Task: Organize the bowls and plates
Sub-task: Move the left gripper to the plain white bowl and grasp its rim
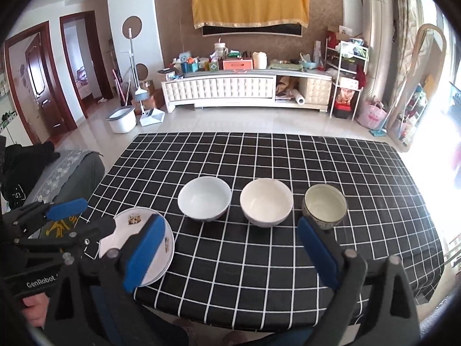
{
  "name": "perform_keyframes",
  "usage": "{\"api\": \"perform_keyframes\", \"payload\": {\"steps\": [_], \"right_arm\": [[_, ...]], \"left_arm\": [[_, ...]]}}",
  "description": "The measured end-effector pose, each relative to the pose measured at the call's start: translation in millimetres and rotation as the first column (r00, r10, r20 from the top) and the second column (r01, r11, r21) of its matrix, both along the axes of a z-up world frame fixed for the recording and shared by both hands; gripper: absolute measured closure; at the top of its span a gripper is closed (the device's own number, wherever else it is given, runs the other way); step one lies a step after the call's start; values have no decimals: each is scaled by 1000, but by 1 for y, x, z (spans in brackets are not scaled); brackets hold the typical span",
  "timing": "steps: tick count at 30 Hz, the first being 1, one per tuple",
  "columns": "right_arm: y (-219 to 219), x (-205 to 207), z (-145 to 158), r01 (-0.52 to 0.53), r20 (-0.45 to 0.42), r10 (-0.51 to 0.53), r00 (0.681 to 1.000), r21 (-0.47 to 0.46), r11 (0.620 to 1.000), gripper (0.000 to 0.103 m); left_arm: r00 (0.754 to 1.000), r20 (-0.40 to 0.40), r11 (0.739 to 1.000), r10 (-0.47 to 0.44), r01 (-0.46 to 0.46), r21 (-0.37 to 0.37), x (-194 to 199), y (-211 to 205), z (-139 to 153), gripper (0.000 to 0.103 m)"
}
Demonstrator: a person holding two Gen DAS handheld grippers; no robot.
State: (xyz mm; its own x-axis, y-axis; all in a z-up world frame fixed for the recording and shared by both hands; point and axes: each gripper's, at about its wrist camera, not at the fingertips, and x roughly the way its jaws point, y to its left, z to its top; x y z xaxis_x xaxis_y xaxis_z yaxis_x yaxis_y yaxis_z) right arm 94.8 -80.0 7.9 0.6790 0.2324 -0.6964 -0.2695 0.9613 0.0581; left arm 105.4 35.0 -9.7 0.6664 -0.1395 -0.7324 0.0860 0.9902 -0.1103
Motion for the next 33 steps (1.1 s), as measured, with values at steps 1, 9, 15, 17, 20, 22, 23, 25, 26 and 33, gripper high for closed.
{"api": "perform_keyframes", "payload": {"steps": [1,9,15,17,20,22,23,25,26,33], "right_arm": [[-2,5,0,-3,-9,3,1000,5,1000,7],[6,48,-15,-38,-79,35,996,-34,999,3],[17,84,-31,-71,-162,69,984,-8,997,3],[20,96,-35,-85,-188,85,979,7,996,3],[22,115,-46,-85,-255,95,962,48,995,3],[23,128,-53,-75,-302,94,949,72,995,3],[23,134,-57,-75,-327,101,940,90,993,3],[23,148,-66,-75,-389,131,912,154,985,4],[23,155,-71,-68,-418,138,898,178,982,5],[39,187,-112,-52,-574,178,799,230,972,36]], "left_arm": [[1000,-3,1000,-2,2,1,4,0,0,39],[998,-64,1000,-21,21,-10,53,0,-13,39],[991,-136,999,1,-8,-48,92,11,-32,39],[984,-179,998,9,-18,-52,106,16,-41,39],[976,-219,997,10,-26,-72,125,22,-51,39],[972,-236,995,8,-30,-90,135,26,-56,39],[969,-248,995,9,-33,-95,142,28,-60,39],[966,-258,995,19,-44,-92,151,32,-66,40],[962,-272,994,29,-55,-90,158,34,-72,40],[914,-406,972,12,-105,-209,190,52,-109,53]]}}
